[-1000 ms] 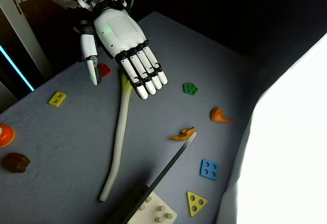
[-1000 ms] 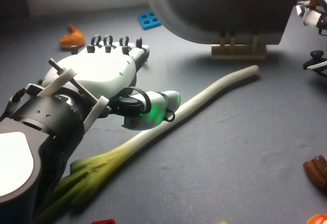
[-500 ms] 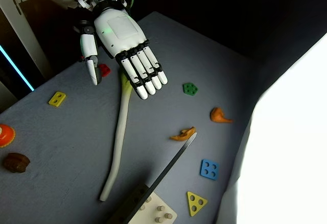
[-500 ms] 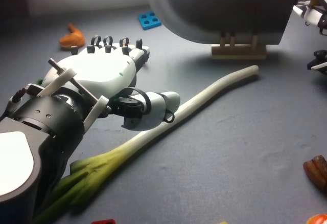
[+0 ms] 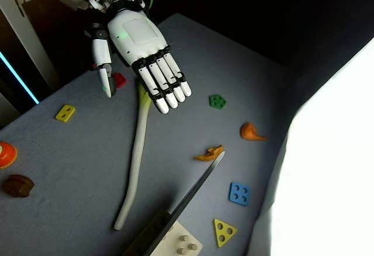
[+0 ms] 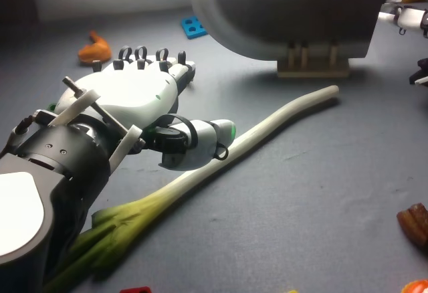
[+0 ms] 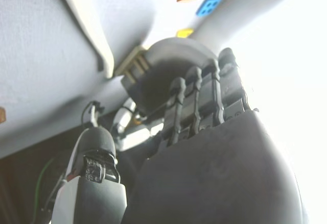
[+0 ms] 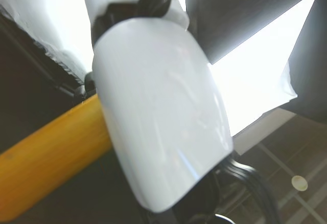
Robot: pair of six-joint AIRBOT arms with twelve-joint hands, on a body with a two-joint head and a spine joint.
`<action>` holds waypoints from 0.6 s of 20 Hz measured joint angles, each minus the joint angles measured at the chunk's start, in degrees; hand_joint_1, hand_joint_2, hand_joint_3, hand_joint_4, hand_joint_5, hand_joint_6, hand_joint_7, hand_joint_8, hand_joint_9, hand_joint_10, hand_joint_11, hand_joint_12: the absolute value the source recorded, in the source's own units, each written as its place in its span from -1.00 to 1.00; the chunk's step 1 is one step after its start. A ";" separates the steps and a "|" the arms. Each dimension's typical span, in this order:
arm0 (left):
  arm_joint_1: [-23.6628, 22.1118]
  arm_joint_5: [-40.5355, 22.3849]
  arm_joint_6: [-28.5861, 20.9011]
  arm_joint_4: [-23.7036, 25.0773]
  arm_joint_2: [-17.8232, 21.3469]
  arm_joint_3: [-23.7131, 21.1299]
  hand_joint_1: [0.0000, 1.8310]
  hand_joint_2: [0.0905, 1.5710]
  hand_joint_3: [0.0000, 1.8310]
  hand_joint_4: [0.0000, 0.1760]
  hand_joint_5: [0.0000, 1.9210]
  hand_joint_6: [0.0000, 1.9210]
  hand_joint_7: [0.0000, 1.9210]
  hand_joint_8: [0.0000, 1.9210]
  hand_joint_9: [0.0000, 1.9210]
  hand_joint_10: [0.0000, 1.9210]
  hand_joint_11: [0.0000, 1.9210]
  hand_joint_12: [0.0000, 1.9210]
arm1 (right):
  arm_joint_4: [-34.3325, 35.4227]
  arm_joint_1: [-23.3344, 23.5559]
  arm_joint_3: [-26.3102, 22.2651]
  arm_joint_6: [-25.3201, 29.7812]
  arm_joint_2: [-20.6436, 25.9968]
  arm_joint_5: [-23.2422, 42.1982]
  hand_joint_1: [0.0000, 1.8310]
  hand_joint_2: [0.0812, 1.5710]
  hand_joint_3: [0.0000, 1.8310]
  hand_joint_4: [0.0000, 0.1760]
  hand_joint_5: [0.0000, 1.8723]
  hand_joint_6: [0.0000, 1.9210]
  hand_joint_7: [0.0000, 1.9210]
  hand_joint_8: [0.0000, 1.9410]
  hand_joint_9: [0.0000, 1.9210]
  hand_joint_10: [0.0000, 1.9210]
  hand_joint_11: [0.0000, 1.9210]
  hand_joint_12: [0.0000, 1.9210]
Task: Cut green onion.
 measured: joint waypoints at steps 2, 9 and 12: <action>0.00 -0.02 0.00 0.07 0.00 0.00 -0.89 0.59 -1.00 -1.00 -0.92 -1.00 -0.94 -1.00 -0.99 -1.00 -1.00 -1.00 | -2.16 0.37 -0.02 0.00 0.57 -1.77 0.08 0.12 -1.00 -0.50 -1.00 -1.00 -0.99 -1.00 -0.98 -1.00 -1.00 -1.00; -0.13 -0.02 0.02 -0.17 0.00 -0.02 -0.87 0.58 -1.00 -1.00 -0.88 -0.98 -0.93 -0.99 -0.98 -0.99 -0.99 -1.00 | -4.92 2.84 -3.69 0.61 4.90 -7.13 0.08 0.11 -1.00 -0.44 -1.00 -1.00 -1.00 -1.00 -1.00 -1.00 -1.00 -1.00; -0.50 0.00 0.02 -0.74 0.00 -0.02 -0.89 0.59 -1.00 -1.00 -0.90 -1.00 -0.94 -1.00 -1.00 -1.00 -1.00 -1.00 | -10.58 4.72 -8.33 6.34 9.51 -9.49 0.12 0.08 -1.00 -0.49 -1.00 -1.00 -1.00 -1.00 -1.00 -1.00 -1.00 -1.00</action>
